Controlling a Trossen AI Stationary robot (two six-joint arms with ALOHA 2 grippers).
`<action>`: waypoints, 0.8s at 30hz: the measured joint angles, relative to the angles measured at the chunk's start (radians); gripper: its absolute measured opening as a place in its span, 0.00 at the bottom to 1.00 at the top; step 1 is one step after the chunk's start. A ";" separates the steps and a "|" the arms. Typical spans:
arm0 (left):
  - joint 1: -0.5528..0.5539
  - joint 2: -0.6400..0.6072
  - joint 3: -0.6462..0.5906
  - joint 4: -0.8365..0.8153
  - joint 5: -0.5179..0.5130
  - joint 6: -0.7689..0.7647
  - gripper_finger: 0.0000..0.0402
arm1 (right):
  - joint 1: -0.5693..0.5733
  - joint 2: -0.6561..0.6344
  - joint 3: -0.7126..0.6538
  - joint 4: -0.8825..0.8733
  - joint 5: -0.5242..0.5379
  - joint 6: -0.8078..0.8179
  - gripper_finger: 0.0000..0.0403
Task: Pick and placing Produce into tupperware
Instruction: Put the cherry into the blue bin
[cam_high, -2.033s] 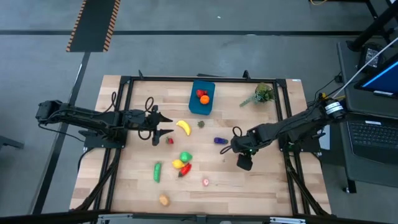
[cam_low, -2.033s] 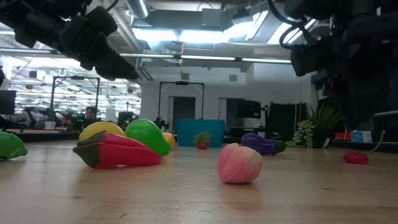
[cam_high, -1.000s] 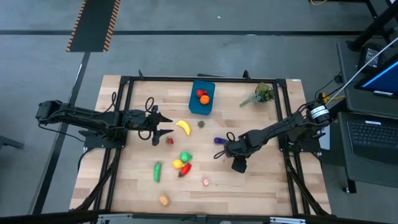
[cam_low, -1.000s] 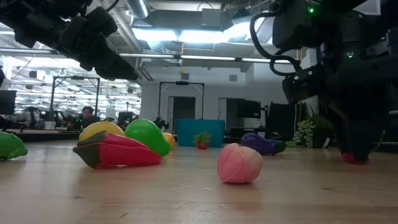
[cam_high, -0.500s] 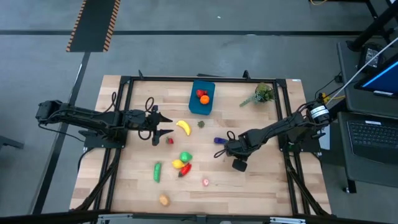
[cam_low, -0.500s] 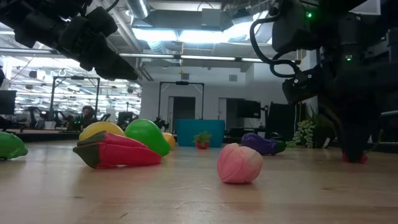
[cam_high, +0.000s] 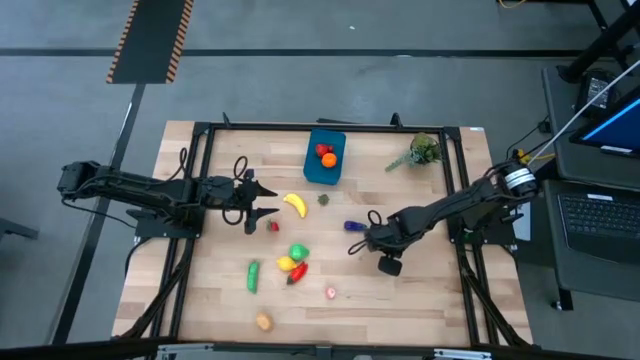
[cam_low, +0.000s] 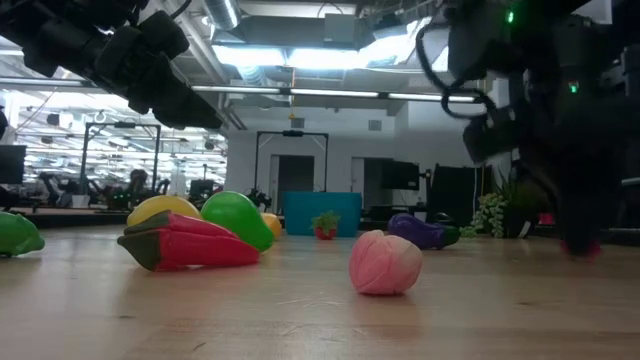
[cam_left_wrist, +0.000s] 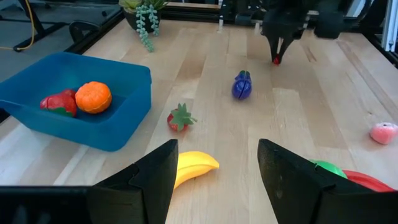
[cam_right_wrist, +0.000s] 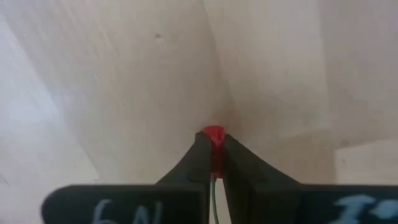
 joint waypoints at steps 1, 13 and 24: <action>0.000 0.000 0.000 0.000 0.000 0.000 0.53 | 0.000 -0.019 0.002 0.006 0.015 -0.003 0.05; 0.000 0.000 0.000 -0.004 0.000 0.002 0.53 | 0.000 -0.234 0.005 -0.009 0.294 -0.036 0.05; 0.000 0.000 0.000 -0.004 0.000 0.003 0.53 | -0.001 -0.431 0.007 0.094 0.654 -0.190 0.04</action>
